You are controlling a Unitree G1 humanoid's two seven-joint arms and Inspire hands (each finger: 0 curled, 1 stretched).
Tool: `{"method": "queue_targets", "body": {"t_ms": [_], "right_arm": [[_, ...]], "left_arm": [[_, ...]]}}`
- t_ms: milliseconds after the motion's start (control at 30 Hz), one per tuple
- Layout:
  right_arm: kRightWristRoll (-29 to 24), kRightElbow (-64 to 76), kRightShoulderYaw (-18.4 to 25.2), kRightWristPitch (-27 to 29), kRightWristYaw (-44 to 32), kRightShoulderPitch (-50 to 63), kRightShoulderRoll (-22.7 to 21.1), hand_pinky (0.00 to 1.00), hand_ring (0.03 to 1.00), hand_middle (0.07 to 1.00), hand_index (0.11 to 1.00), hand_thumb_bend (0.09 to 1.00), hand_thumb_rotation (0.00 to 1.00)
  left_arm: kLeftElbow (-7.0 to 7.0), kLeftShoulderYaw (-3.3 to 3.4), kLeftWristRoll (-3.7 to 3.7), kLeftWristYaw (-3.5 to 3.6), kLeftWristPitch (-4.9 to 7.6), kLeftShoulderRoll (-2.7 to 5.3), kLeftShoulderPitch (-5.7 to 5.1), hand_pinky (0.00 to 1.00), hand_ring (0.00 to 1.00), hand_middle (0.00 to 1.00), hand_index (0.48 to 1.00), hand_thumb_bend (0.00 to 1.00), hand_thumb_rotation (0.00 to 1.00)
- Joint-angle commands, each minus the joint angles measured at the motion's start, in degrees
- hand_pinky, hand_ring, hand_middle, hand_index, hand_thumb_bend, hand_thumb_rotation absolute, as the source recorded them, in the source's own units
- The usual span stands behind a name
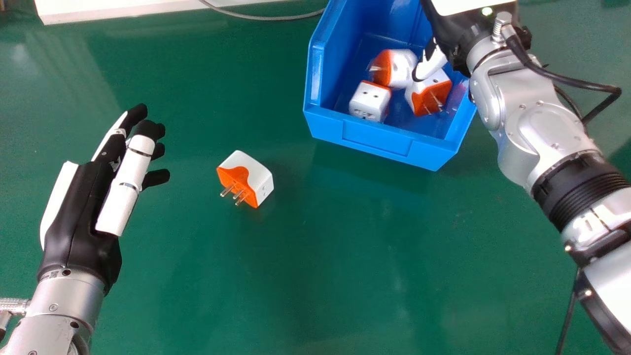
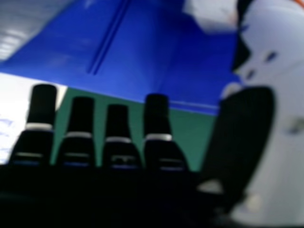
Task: Pick all objects and put in blue box
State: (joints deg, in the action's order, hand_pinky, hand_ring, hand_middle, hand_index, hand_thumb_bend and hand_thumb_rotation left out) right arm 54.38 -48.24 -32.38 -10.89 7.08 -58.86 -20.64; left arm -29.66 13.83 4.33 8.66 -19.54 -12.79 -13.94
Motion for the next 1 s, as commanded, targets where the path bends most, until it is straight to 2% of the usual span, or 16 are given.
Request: {"method": "queue_targets", "body": {"t_ms": [0, 133, 367, 600, 767, 967], "right_arm": [[0.4, 1.86, 0.13, -0.56, 0.26, -0.64, -0.88, 0.9, 0.96, 0.971, 0.944, 0.694, 0.31], [0.23, 2.22, 0.33, -0.94, 0.71, -0.36, -0.7, 0.97, 0.99, 0.993, 0.986, 0.694, 0.33], [-1.2, 8.64, 2.35, -1.33, 0.7, 2.6, -1.38, 0.97, 0.998, 1.0, 0.993, 0.692, 0.33], [-3.55, 25.86, 7.15, -3.7, -2.12, 11.1, -1.8, 0.93, 0.985, 1.0, 0.977, 0.69, 0.3], [-3.29, 38.81, 9.87, -5.96, -3.41, 18.07, -1.18, 0.91, 0.971, 1.0, 0.957, 0.709, 0.27], [-1.78, 53.97, 11.07, -6.99, -3.67, 29.49, -0.13, 0.91, 0.967, 1.0, 0.954, 0.706, 0.26]], "left_arm": [[-0.45, -0.02, -0.45, -0.31, -0.06, -0.55, 0.5, 0.8, 0.88, 0.89, 0.932, 0.45, 0.89], [-0.37, -0.23, -0.6, -0.51, -0.16, -0.5, 0.59, 0.79, 0.88, 0.89, 0.931, 0.45, 0.89], [0.0, -0.41, -0.7, -0.55, -0.06, -0.42, 0.85, 0.79, 0.88, 0.89, 0.927, 0.45, 0.89], [0.9, -0.21, -0.39, -0.2, 0.35, -0.71, 1.37, 0.79, 0.87, 0.89, 0.925, 0.46, 0.89], [0.35, -0.17, -0.29, -0.16, 0.07, -0.75, 1.23, 0.79, 0.88, 0.89, 0.926, 0.46, 0.89], [0.09, -0.03, -0.24, 0.01, 0.17, -0.91, 1.06, 0.8, 0.88, 0.89, 0.93, 0.46, 0.89]]}}
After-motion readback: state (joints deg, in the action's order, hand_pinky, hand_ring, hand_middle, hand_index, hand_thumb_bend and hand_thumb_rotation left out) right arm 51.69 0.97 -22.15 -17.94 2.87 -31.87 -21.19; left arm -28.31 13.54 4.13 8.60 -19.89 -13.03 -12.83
